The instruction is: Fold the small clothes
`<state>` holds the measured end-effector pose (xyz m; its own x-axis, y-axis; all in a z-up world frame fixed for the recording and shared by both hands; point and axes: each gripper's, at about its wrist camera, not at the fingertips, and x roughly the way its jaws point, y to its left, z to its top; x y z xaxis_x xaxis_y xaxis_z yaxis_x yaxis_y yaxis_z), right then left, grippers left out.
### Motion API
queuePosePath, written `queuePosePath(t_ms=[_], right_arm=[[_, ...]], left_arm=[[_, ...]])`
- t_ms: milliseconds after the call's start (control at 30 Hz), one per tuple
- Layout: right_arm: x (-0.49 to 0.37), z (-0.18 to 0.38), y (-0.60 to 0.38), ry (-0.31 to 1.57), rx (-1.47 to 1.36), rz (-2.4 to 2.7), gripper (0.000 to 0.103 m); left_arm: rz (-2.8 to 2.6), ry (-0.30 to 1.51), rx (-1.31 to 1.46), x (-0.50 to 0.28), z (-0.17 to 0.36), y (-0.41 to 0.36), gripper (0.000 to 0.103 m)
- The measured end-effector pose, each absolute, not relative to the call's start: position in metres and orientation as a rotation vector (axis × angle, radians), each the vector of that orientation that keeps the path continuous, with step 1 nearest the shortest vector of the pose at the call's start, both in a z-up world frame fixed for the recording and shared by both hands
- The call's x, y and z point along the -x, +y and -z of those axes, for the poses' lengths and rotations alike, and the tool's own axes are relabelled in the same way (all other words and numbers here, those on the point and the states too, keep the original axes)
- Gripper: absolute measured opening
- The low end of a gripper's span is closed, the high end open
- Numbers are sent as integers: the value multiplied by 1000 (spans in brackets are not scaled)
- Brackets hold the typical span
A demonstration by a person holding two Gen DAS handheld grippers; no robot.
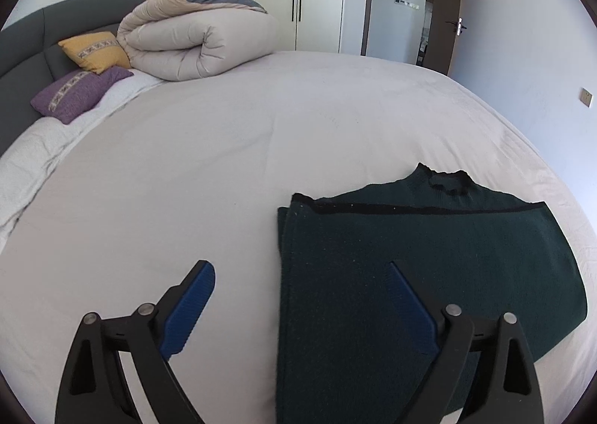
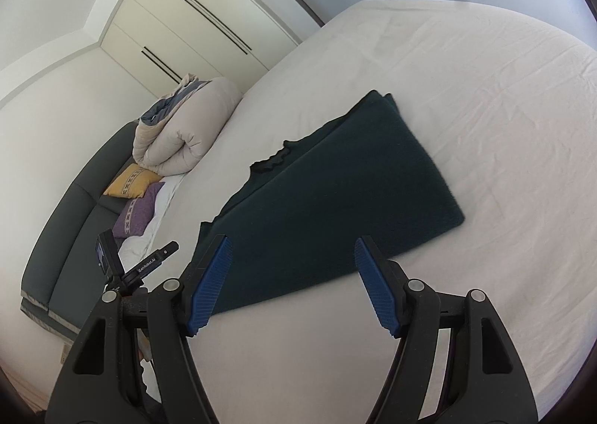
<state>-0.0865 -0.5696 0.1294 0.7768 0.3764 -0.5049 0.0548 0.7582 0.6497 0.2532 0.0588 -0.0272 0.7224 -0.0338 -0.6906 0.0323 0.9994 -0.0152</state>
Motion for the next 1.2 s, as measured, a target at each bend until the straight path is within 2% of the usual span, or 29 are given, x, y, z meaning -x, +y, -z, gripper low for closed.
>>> queuePosePath(t_ms=[200, 533, 733, 833, 1067, 1200], right_arm=[[94, -142, -530, 690, -656, -250, 68], [115, -154, -518, 705, -639, -273, 68], [89, -160, -496, 733, -616, -343, 68], [65, -163, -479, 772, -604, -417, 68], [-4, -163, -440, 839, -584, -515, 68], [-40, -156, -424, 880, -621, -569, 68]], left_arm=[[27, 731, 6, -224, 6, 73, 99], [15, 753, 48, -207, 18, 98, 99], [138, 910, 258, -215, 72, 125, 97], [190, 1010, 330, -223, 97, 133, 89], [331, 1101, 472, -253, 108, 143, 88], [393, 1171, 462, -267, 108, 131, 88]])
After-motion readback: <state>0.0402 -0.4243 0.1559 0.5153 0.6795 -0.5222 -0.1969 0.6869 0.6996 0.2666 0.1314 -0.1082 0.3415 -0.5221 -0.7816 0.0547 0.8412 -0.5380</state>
